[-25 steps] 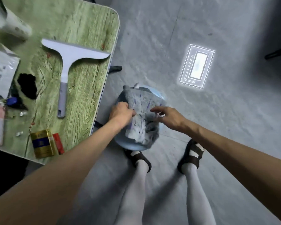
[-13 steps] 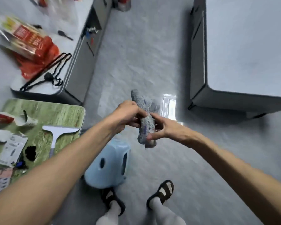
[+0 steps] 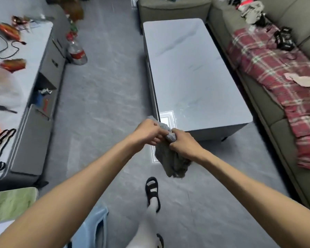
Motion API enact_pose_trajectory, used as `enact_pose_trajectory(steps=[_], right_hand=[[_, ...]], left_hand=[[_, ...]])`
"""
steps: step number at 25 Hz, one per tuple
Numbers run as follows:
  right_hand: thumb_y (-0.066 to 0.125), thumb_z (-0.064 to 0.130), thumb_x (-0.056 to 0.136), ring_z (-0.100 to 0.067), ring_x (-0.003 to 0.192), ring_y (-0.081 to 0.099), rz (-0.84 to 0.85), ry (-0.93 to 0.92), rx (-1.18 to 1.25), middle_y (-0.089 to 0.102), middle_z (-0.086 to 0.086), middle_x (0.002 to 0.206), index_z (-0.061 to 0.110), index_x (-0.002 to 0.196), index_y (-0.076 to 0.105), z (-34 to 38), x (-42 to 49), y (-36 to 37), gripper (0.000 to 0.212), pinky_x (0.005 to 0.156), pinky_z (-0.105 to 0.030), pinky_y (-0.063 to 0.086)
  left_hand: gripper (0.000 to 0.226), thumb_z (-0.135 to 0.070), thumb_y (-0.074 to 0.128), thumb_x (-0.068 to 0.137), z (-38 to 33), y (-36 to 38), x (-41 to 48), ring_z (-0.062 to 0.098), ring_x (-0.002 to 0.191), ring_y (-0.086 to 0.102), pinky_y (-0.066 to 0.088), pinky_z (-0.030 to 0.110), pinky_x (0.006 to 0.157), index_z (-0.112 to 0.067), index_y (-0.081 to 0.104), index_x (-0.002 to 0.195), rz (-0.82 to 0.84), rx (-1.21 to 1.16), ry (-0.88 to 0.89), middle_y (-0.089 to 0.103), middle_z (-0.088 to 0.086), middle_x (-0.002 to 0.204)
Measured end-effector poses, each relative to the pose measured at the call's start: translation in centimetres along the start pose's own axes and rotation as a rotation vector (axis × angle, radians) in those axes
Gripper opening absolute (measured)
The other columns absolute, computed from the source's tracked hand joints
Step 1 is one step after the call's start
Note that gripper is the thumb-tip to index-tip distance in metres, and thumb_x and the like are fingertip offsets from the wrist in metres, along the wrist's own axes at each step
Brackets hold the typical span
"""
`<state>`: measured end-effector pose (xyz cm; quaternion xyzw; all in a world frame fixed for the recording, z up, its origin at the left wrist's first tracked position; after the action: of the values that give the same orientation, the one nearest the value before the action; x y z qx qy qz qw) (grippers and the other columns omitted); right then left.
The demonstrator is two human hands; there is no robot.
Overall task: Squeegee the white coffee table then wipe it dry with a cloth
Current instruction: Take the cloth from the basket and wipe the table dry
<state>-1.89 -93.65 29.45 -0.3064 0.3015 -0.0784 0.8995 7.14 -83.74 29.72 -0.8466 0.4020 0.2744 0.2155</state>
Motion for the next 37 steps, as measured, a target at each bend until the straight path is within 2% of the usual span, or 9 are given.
enact_pose_trajectory(steps=[3, 6, 10, 17, 25, 28, 31, 34, 37], right_hand=[[0.048, 0.01, 0.07, -0.02, 0.061, 0.055, -0.041, 0.222, 0.172, 0.058, -0.002, 0.068, 0.021, 0.069, 0.052, -6.8, 4.6, -3.3, 0.012, 0.053, -0.028, 0.041], [0.046, 0.014, 0.075, -0.024, 0.066, 0.057, -0.108, 0.4, 0.224, 0.063, -0.004, 0.072, 0.018, 0.069, 0.054, -13.5, 9.5, -6.6, 0.011, 0.059, -0.029, 0.043], [0.045, 0.02, 0.069, -0.026, 0.076, 0.062, -0.195, 0.449, 0.297, 0.068, -0.003, 0.078, 0.025, 0.071, 0.056, -19.4, 14.7, -11.5, 0.012, 0.067, -0.034, 0.047], [0.048, 0.01, 0.067, -0.023, 0.054, 0.041, -0.363, 0.594, 0.506, 0.043, 0.006, 0.046, 0.02, 0.052, 0.038, -32.8, 26.9, -19.2, 0.021, 0.053, -0.03, 0.03], [0.046, 0.023, 0.076, -0.035, 0.081, 0.057, -0.511, 0.251, -0.167, 0.063, -0.006, 0.087, 0.024, 0.096, 0.049, -39.0, 39.4, -32.2, 0.02, 0.068, -0.04, 0.047], [0.048, 0.04, 0.086, -0.036, 0.1, 0.057, -0.335, 0.212, -0.408, 0.063, -0.014, 0.112, 0.015, 0.117, 0.052, -43.5, 45.1, -29.0, 0.04, 0.081, -0.042, 0.048], [0.045, 0.063, 0.084, -0.042, 0.121, 0.043, -0.408, 0.279, -0.45, 0.045, -0.026, 0.135, 0.018, 0.135, 0.039, -48.3, 50.7, -26.8, 0.069, 0.101, -0.051, 0.035], [0.043, 0.076, 0.078, -0.043, 0.119, 0.04, -0.529, 0.425, -0.426, 0.037, -0.032, 0.136, 0.02, 0.142, 0.029, -51.4, 54.5, -25.2, 0.086, 0.101, -0.052, 0.028], [0.043, 0.072, 0.079, -0.038, 0.108, 0.044, -0.72, 0.405, -0.463, 0.046, -0.028, 0.121, 0.019, 0.136, 0.037, -51.6, 55.8, -23.6, 0.078, 0.095, -0.047, 0.031]], left_hand=[[0.005, -0.011, 0.061, 0.087, -2.0, 1.9, 7.2, 0.016, 0.053, 0.045, 0.035, 0.023, 0.049, -0.01, 0.057, 0.084, 0.039, 0.082, -0.014, 0.055, 0.011, 0.073], [0.002, -0.009, 0.057, 0.09, -4.4, 4.0, 14.1, 0.017, 0.054, 0.048, 0.037, 0.022, 0.05, -0.008, 0.057, 0.091, 0.099, 0.044, -0.062, 0.055, 0.011, 0.076], [0.011, -0.015, 0.059, 0.089, -7.6, 6.1, 21.4, 0.02, 0.067, 0.062, 0.048, 0.028, 0.064, -0.007, 0.063, 0.096, 0.092, 0.117, -0.077, 0.067, 0.011, 0.086], [0.013, -0.017, 0.059, 0.085, -7.1, 11.5, 36.3, 0.019, 0.075, 0.065, 0.051, 0.029, 0.071, -0.011, 0.067, 0.094, -0.041, 0.182, -0.16, 0.07, 0.006, 0.09], [0.014, -0.018, 0.057, 0.087, -8.2, 16.8, 48.3, 0.018, 0.092, 0.063, 0.048, 0.028, 0.078, -0.018, 0.066, 0.098, -0.159, 0.312, -0.116, 0.068, -0.001, 0.099], [0.021, -0.018, 0.056, 0.088, -5.8, 16.6, 52.9, 0.017, 0.103, 0.059, 0.042, 0.025, 0.083, -0.019, 0.063, 0.108, -0.254, 0.408, -0.081, 0.066, -0.001, 0.113], [0.034, -0.018, 0.056, 0.089, -1.9, 14.0, 57.1, 0.024, 0.116, 0.054, 0.041, 0.029, 0.091, -0.016, 0.056, 0.122, -0.424, 0.539, -0.067, 0.057, 0.006, 0.128], [0.047, -0.022, 0.056, 0.09, 2.4, 10.4, 59.5, 0.032, 0.129, 0.044, 0.036, 0.04, 0.107, -0.007, 0.048, 0.133, -0.541, 0.673, -0.126, 0.049, 0.014, 0.137], [0.044, -0.025, 0.053, 0.091, 5.9, 7.7, 60.0, 0.039, 0.127, 0.037, 0.034, 0.05, 0.107, -0.003, 0.045, 0.128, -0.555, 0.834, -0.186, 0.045, 0.021, 0.13]])
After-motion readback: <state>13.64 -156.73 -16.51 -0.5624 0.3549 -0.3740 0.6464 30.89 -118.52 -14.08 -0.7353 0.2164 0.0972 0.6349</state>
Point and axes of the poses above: each hand's wrist, its own x-axis towards the middle knuckle, its own y-axis out of the palm, z = x × y, the point moved 6 cm from there along x, towards the middle knuckle
